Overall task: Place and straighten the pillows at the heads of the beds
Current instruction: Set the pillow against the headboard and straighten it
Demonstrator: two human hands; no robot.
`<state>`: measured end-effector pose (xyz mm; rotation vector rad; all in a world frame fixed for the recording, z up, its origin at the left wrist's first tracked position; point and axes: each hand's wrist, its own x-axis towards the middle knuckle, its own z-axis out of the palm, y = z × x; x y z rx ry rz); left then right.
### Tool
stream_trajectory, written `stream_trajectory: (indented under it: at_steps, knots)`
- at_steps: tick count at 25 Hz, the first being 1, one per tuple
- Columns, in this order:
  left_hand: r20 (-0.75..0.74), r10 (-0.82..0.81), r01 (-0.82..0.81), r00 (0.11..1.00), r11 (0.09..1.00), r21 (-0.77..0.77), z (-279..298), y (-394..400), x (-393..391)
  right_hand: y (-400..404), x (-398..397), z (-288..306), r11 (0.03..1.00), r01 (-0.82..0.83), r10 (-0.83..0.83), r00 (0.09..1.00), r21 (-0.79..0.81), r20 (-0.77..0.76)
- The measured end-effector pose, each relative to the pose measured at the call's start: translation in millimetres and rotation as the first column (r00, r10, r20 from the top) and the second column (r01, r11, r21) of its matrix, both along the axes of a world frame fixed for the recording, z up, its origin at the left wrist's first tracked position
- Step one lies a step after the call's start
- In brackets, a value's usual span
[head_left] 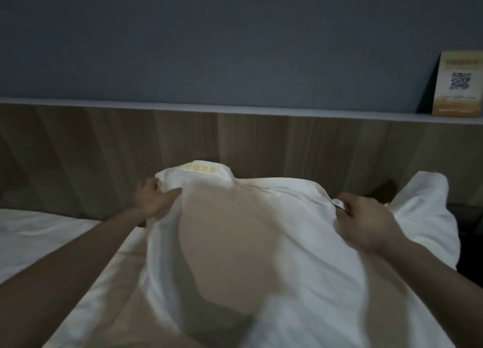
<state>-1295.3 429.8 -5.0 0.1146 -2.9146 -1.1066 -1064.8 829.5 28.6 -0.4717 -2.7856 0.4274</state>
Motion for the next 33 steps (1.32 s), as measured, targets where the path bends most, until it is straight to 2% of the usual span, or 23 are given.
stream_trajectory:
  at_steps: [2, 3, 4, 7, 10, 14, 16, 19, 21, 24, 26, 27, 29, 31, 33]
  knots:
    - [0.284, -0.134, 0.062, 0.949, 0.967, 0.249, -21.3, -9.3, 0.6, -6.3, -8.1, -1.5, 1.0, 0.031, -0.031, 0.999, 0.0, 0.04]
    - [0.362, -0.201, 0.094, 0.91, 0.952, 0.292, -29.8, -9.2, 3.3, -7.9, -11.6, 0.1, 0.999, 0.051, -0.051, 0.998, -0.005, 0.049]
    - [0.373, -0.227, 0.105, 0.899, 0.941, 0.32, -37.0, -5.2, 5.1, -7.7, -14.9, 2.4, 0.997, 0.075, -0.075, 0.996, -0.011, 0.049]
    - [0.218, -0.085, -0.019, 0.972, 0.899, 0.437, -54.4, 10.6, 0.4, -5.7, -24.1, 6.8, 0.987, 0.157, -0.152, 0.984, -0.042, 0.09]
    - [0.005, -0.02, 0.015, 1.0, 0.889, 0.457, -61.8, 6.0, 6.2, -11.5, -25.0, 2.7, 0.984, 0.177, -0.175, 0.977, -0.007, 0.119]
    - [-0.327, 0.059, 0.129, 0.943, 0.843, 0.522, -56.5, -5.6, 15.1, -14.7, -31.7, 13.3, 0.977, 0.189, -0.199, 0.975, -0.101, -0.101]
    - [-0.412, 0.162, 0.124, 0.897, 0.8, 0.586, -32.5, -10.8, 11.3, -18.1, -45.4, 29.8, 0.983, 0.131, -0.155, 0.966, -0.128, -0.205]
    - [-0.433, 0.276, 0.045, 0.858, 0.8, 0.598, 7.6, -29.8, -13.5, -30.4, -75.0, 51.9, 0.99, 0.059, -0.095, 0.946, -0.124, -0.31]
    - [-0.382, 0.237, -0.004, 0.893, 0.854, 0.52, 23.4, -42.6, -32.0, -35.5, -91.9, 57.1, 0.991, 0.037, -0.071, 0.96, -0.127, -0.272]
    - [-0.071, 0.088, -0.063, 0.994, 0.953, 0.295, 17.1, -63.9, -54.4, -41.2, -104.1, 49.4, 0.994, 0.03, -0.04, 0.994, -0.105, -0.098]
    - [0.063, 0.05, -0.067, 0.997, 0.949, 0.307, 11.0, -75.6, -60.6, -42.7, -106.6, 44.4, 0.995, 0.002, -0.011, 0.996, -0.103, -0.093]
    - [0.05, 0.057, -0.072, 0.997, 0.929, 0.364, 12.9, -78.8, -62.8, -41.5, -107.8, 43.5, 0.995, -0.011, 0.0, 0.994, -0.095, -0.112]
    - [-0.106, 0.132, -0.073, 0.986, 0.896, 0.438, 25.7, -80.0, -68.6, -34.6, -108.5, 44.7, 0.997, -0.007, -0.004, 0.989, -0.07, -0.145]
    - [-0.287, 0.209, -0.075, 0.935, 0.906, 0.416, 47.3, -77.7, -79.2, -23.5, -105.7, 46.0, 0.996, 0.016, -0.032, 0.983, -0.088, -0.179]
    - [-0.336, 0.143, -0.021, 0.931, 0.939, 0.343, 68.4, -73.3, -94.3, -13.5, -101.2, 44.9, 0.994, 0.024, -0.046, 0.976, -0.108, -0.211]
